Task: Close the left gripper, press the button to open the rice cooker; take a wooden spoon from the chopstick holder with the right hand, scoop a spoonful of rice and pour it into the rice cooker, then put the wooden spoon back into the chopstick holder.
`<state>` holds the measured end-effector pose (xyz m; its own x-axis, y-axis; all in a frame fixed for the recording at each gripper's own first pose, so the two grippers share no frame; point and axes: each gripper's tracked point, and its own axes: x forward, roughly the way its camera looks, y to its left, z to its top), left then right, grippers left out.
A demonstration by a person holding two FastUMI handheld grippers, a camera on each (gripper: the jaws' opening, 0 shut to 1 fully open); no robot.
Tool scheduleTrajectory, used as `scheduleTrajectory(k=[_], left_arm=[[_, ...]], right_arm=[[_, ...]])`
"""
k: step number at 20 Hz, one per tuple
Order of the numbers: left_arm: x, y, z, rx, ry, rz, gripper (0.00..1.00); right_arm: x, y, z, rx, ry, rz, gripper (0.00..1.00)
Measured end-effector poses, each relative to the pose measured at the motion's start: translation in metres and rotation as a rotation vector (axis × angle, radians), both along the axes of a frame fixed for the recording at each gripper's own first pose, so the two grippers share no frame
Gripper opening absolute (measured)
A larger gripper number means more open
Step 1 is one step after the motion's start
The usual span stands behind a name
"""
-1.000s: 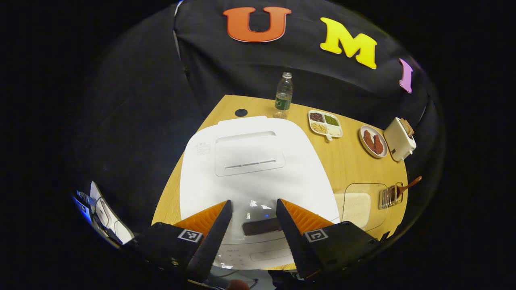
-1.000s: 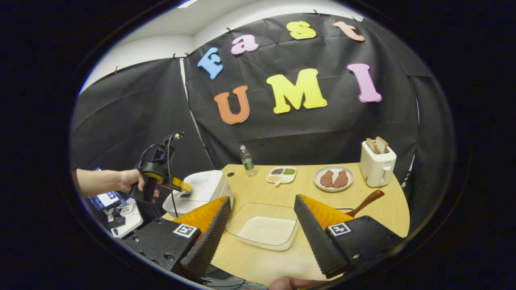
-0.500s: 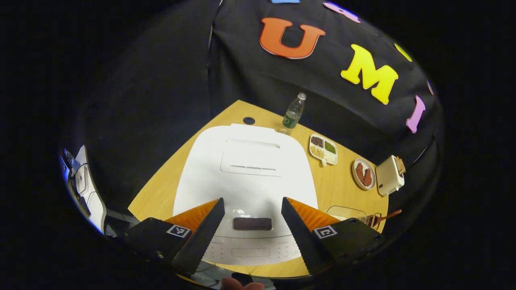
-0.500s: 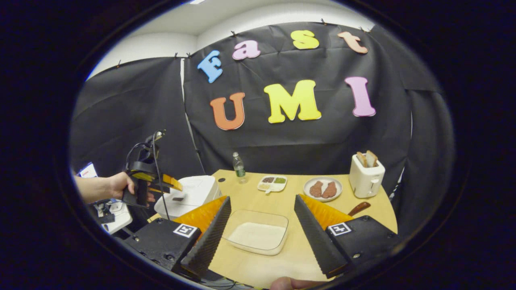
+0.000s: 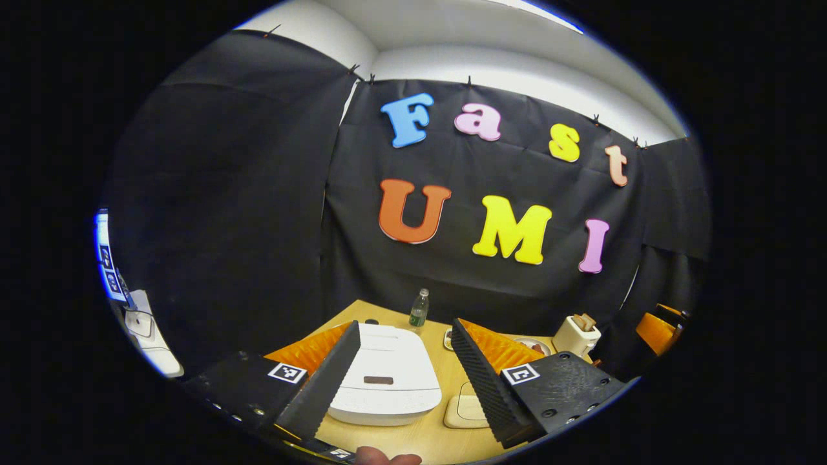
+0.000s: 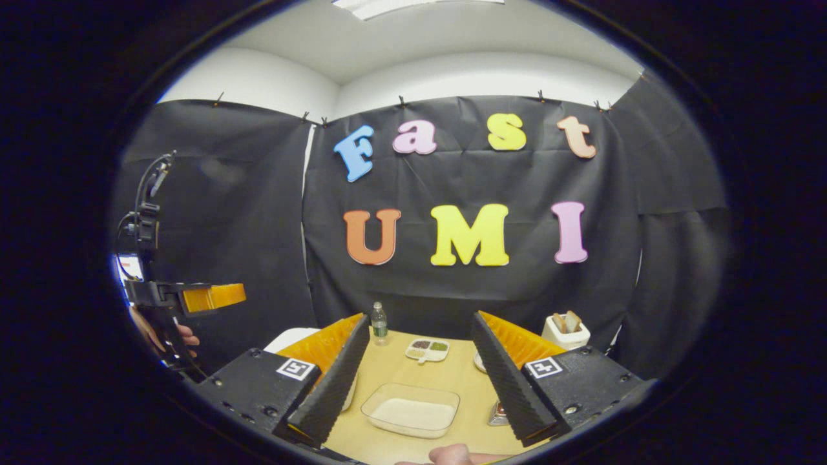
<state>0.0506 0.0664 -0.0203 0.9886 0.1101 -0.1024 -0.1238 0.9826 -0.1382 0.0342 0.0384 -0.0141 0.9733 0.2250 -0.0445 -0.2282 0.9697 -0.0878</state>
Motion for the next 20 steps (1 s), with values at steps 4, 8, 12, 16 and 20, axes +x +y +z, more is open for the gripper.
scheduleTrajectory(k=[4, 8, 12, 16, 20], left_arm=[[-0.058, -0.004, 0.041, 0.047, -0.128, -0.004, 0.94], [-0.104, -0.006, 0.054, 0.062, -0.174, -0.015, 0.94], [-0.13, -0.012, 0.058, 0.077, -0.19, -0.014, 0.94], [-0.14, -0.022, 0.062, 0.065, -0.205, -0.028, 0.94], [-0.139, -0.037, 0.057, 0.089, -0.187, -0.066, 0.94]], right_arm=[[-0.043, 0.021, 0.015, -0.002, -0.064, -0.029, 1.0], [-0.083, 0.038, 0.016, 0.018, -0.058, -0.021, 0.96], [-0.105, 0.048, 0.018, 0.026, -0.049, -0.011, 1.0], [-0.114, 0.048, 0.024, 0.035, -0.051, -0.02, 0.96], [-0.116, 0.041, 0.025, 0.042, -0.053, -0.034, 1.0]])
